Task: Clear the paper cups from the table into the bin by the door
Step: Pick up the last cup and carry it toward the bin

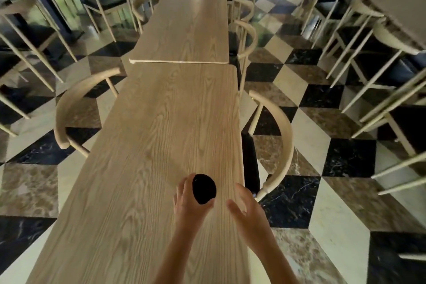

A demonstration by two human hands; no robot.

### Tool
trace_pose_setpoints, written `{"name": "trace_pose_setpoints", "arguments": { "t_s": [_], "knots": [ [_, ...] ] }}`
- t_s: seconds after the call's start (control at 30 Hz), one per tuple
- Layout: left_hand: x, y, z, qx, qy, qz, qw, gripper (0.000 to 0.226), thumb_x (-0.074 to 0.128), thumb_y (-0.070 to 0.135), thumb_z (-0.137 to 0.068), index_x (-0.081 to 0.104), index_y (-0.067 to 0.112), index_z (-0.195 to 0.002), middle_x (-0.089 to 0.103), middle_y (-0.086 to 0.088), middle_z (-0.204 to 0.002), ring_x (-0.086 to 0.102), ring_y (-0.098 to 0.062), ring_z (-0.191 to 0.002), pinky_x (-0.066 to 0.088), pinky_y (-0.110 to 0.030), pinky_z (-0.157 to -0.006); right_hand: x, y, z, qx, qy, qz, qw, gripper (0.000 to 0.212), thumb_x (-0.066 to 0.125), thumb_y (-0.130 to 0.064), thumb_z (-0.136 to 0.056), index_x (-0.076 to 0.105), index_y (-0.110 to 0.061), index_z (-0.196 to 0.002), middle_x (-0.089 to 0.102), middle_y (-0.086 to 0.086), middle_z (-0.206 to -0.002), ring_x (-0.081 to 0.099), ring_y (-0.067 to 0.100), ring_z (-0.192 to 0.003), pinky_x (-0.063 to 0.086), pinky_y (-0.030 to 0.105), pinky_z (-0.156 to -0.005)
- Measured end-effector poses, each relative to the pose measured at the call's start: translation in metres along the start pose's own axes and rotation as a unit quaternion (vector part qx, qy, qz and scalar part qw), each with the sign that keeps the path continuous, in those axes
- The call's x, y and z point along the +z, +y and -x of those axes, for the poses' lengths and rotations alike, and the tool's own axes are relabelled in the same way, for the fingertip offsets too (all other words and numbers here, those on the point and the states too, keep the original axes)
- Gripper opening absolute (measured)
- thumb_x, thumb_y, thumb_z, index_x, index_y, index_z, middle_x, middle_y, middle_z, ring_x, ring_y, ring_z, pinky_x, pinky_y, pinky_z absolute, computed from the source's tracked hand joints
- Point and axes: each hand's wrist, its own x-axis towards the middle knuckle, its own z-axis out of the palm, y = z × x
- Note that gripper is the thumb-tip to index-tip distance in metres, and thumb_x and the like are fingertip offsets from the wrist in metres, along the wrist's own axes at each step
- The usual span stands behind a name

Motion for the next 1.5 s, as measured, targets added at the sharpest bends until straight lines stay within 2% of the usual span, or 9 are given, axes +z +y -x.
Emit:
{"name": "trace_pose_setpoints", "arguments": {
  "t_s": [0.2, 0.37, 0.53, 0.67, 0.73, 0.83, 1.1, 1.23, 1.5],
  "knots": [
    [-0.015, 0.003, 0.007, -0.014, 0.002, 0.045, 0.999, 0.081, 0.085, 0.025, -0.071, 0.047, 0.022, -0.141, 0.046, 0.008, -0.127, 0.054, -0.021, -0.119, 0.052, -0.049, -0.099, 0.003, -0.002, 0.005, -0.001, -0.002, 0.003, 1.000, 0.064, 0.050, -0.048, -0.094, 0.029, -0.032, -0.152, 0.036, -0.006, -0.157, 0.033, 0.011, -0.144, 0.031, 0.035, -0.114],
    [-0.041, 0.011, 0.023, -0.018, 0.013, 0.131, 0.991, 0.080, 0.085, 0.027, -0.069, 0.046, 0.027, -0.139, 0.051, 0.009, -0.130, 0.054, -0.011, -0.116, 0.043, -0.015, -0.081, 0.003, -0.010, 0.017, -0.011, 0.008, 0.000, 1.000, 0.063, 0.050, -0.048, -0.094, 0.029, -0.033, -0.151, 0.036, -0.007, -0.157, 0.033, 0.011, -0.144, 0.031, 0.032, -0.111],
    [-0.076, 0.032, 0.048, -0.018, 0.010, 0.257, 0.966, 0.074, 0.074, 0.051, -0.056, 0.053, 0.042, -0.126, 0.063, 0.021, -0.119, 0.061, 0.006, -0.108, 0.047, -0.015, -0.079, -0.001, -0.025, 0.037, -0.032, 0.032, 0.004, 0.999, 0.059, 0.051, -0.045, -0.095, 0.033, -0.031, -0.149, 0.041, -0.004, -0.154, 0.040, 0.011, -0.139, 0.036, 0.028, -0.105],
    [-0.091, 0.043, 0.064, -0.016, -0.048, 0.357, 0.933, 0.087, 0.079, 0.050, -0.054, 0.056, 0.021, -0.133, 0.067, -0.001, -0.128, 0.064, -0.017, -0.119, 0.054, -0.044, -0.100, -0.006, -0.035, 0.059, -0.045, 0.061, 0.009, 0.997, 0.057, 0.050, -0.043, -0.097, 0.034, -0.027, -0.149, 0.053, -0.001, -0.141, 0.053, -0.002, -0.104, 0.040, 0.006, -0.073],
    [-0.093, 0.050, 0.072, -0.015, -0.073, 0.376, 0.924, 0.079, 0.080, 0.050, -0.053, 0.059, 0.026, -0.126, 0.069, -0.003, -0.126, 0.066, -0.021, -0.118, 0.053, -0.049, -0.101, -0.014, -0.037, 0.072, -0.043, 0.077, -0.009, 0.996, 0.059, 0.051, -0.041, -0.097, 0.031, -0.025, -0.150, 0.052, -0.001, -0.140, 0.055, 0.001, -0.105, 0.044, 0.011, -0.077],
    [-0.084, 0.065, 0.085, -0.014, -0.115, 0.386, 0.915, 0.069, 0.081, 0.050, -0.052, 0.062, 0.031, -0.116, 0.071, -0.005, -0.121, 0.070, -0.022, -0.111, 0.056, -0.047, -0.096, -0.033, -0.033, 0.096, -0.035, 0.114, -0.038, 0.992, 0.059, 0.052, -0.039, -0.097, 0.032, -0.022, -0.150, 0.055, 0.002, -0.137, 0.057, 0.014, -0.118, 0.048, 0.019, -0.085],
    [-0.014, 0.132, 0.161, -0.005, -0.280, 0.394, 0.875, 0.062, 0.086, 0.027, -0.063, 0.063, 0.027, -0.121, 0.076, -0.002, -0.113, 0.075, -0.016, -0.099, 0.058, -0.035, -0.079, -0.123, 0.017, 0.190, 0.004, 0.289, -0.069, 0.955, 0.054, 0.055, -0.043, -0.093, 0.039, -0.033, -0.144, 0.060, -0.018, -0.096, 0.062, -0.004, -0.075, 0.046, 0.007, -0.060],
    [0.032, 0.163, 0.226, -0.001, -0.343, 0.391, 0.854, 0.059, 0.083, 0.027, -0.060, 0.065, 0.030, -0.116, 0.078, -0.001, -0.105, 0.076, -0.016, -0.092, 0.060, -0.026, -0.065, -0.170, 0.051, 0.259, 0.015, 0.363, -0.096, 0.927, 0.055, 0.054, -0.041, -0.095, 0.037, -0.030, -0.146, 0.064, -0.006, -0.105, 0.066, 0.011, -0.089, 0.056, 0.028, -0.077],
    [0.137, 0.217, 0.427, 0.040, -0.473, 0.314, 0.823, 0.055, 0.082, 0.016, -0.081, 0.059, 0.021, -0.130, 0.061, -0.009, -0.136, 0.058, -0.030, -0.124, 0.048, -0.053, -0.103, -0.259, 0.169, 0.451, 0.053, 0.495, -0.176, 0.849, 0.059, 0.061, -0.034, -0.094, 0.038, -0.025, -0.147, 0.060, 0.000, -0.106, 0.061, 0.010, -0.085, 0.043, 0.015, -0.071]
  ]
}}
